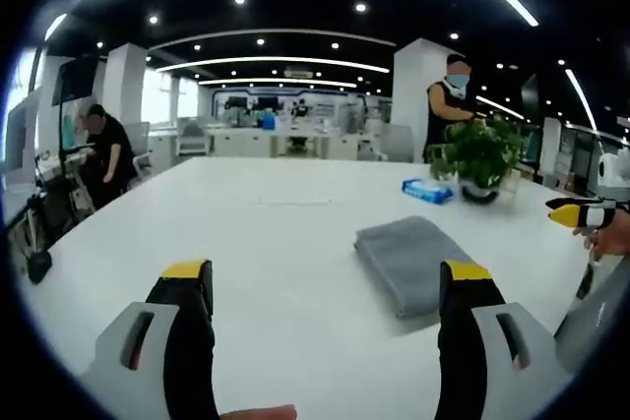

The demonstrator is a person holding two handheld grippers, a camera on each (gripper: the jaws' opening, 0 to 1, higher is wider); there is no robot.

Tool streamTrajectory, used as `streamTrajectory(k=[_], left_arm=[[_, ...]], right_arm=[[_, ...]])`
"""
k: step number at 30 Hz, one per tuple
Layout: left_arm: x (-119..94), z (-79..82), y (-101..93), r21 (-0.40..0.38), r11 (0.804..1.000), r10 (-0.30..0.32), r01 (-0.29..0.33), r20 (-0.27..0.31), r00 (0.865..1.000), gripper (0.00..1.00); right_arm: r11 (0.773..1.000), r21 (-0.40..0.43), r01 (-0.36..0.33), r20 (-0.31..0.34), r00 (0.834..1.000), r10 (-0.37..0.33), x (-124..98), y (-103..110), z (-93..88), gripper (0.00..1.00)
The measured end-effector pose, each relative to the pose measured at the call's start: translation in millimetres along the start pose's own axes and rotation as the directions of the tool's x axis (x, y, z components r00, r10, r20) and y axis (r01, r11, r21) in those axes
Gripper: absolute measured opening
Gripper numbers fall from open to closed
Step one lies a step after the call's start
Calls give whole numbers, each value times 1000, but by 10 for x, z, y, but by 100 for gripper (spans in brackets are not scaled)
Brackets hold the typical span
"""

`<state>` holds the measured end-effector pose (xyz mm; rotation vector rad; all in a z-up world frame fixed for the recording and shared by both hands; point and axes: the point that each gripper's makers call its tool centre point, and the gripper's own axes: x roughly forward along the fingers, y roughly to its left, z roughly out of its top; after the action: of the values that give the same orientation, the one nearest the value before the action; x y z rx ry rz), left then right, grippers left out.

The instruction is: Open the folded towel by lifting each exposed corner and separating the folded layers until the towel lies flat within the target outline without major curled edges

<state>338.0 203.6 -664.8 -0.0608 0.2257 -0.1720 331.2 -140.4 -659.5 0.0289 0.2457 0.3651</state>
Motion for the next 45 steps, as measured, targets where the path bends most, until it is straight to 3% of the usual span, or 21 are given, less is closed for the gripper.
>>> streamTrajectory(k=[8,26,30,33,36,39,45], left_arm=[[5,-8,13,7,1000,0,0,-4,1000,94],[0,-21,16,11,1000,-1,1,-11,1000,91],[-10,-15,6,20,1000,-3,3,-16,1000,87],[-60,63,4,19,1000,-1,0,10,1000,82],[-113,125,-11,11,1000,-1,1,22,1000,83],[-209,187,-59,51,999,-2,1,29,1000,82],[-338,202,-50,62,998,9,-12,46,999,80]], right_arm=[[998,-60,-22,-13,1000,21,18,76,-14,92],[997,-70,-23,-9,1000,22,11,59,4,87],[996,-84,-39,5,999,40,14,109,47,81],[989,-126,-80,-2,997,80,24,230,54,75],[981,-158,-112,8,993,115,35,358,114,75],[971,-182,-156,12,987,160,73,488,205,71],[941,-234,-243,-8,969,248,223,690,351,64]])
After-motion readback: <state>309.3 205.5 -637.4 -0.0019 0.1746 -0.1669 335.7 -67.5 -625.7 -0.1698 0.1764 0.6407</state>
